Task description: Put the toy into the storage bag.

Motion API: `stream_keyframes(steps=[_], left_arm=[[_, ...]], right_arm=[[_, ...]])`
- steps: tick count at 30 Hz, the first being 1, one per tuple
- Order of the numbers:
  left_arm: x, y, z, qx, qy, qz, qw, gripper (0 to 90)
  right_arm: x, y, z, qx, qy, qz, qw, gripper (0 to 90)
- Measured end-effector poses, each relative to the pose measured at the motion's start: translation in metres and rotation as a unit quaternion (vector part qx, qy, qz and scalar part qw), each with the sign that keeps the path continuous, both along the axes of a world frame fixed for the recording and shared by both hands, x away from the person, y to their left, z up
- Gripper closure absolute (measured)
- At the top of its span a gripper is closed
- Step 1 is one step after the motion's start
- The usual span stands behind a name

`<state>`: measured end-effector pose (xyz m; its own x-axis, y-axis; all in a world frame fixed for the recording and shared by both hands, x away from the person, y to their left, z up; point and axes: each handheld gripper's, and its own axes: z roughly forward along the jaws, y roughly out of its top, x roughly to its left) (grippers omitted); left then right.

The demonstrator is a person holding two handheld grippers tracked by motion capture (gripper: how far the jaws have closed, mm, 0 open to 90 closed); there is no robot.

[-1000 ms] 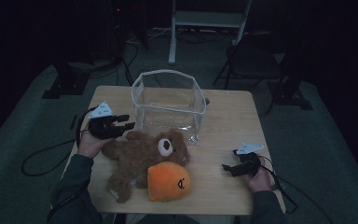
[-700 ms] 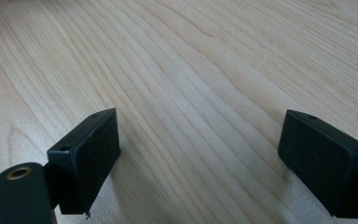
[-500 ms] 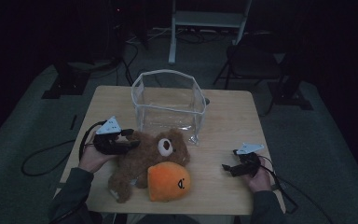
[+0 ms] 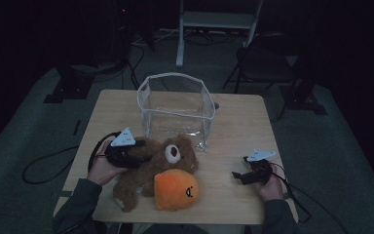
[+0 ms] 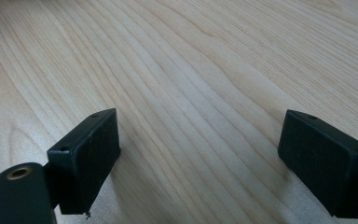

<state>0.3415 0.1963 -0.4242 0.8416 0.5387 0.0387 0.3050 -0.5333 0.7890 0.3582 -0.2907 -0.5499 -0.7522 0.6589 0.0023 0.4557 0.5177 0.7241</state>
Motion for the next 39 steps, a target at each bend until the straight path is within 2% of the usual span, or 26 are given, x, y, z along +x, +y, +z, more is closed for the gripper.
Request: stream_keyframes(steps=[8, 12, 18, 22, 28, 32, 39], left_arm=[[0.001, -0.010, -0.004, 0.016, -0.001, -0.007, 0.9998, 35.3], [0.005, -0.018, -0.008, 0.029, 0.007, -0.013, 0.9995, 31.2], [0.011, -0.033, -0.012, 0.049, 0.020, 0.007, 0.9986, 19.4], [0.015, -0.043, -0.013, 0.064, 0.026, -0.002, 0.9976, 15.5], [0.021, -0.054, -0.015, 0.087, 0.030, -0.019, 0.9956, 15.5], [0.024, -0.057, -0.016, 0.091, 0.033, -0.022, 0.9951, 15.5], [0.032, -0.064, -0.024, 0.132, 0.045, -0.038, 0.9895, 15.6]], right_arm=[[0.000, 0.000, 0.000, 0.000, 0.000, 0.000, 1.0000, 11.9], [0.000, 0.000, 0.000, 0.001, 0.001, 0.000, 1.0000, 11.9], [0.000, 0.000, 0.000, 0.001, 0.001, 0.000, 1.0000, 11.9], [0.000, 0.000, 0.000, 0.001, 0.001, 0.000, 1.0000, 11.9], [0.000, 0.000, 0.000, 0.001, 0.001, 0.000, 1.0000, 11.9], [0.000, 0.000, 0.000, 0.001, 0.001, -0.001, 1.0000, 11.9], [0.000, 0.000, 0.000, 0.001, 0.001, 0.000, 1.0000, 11.9]])
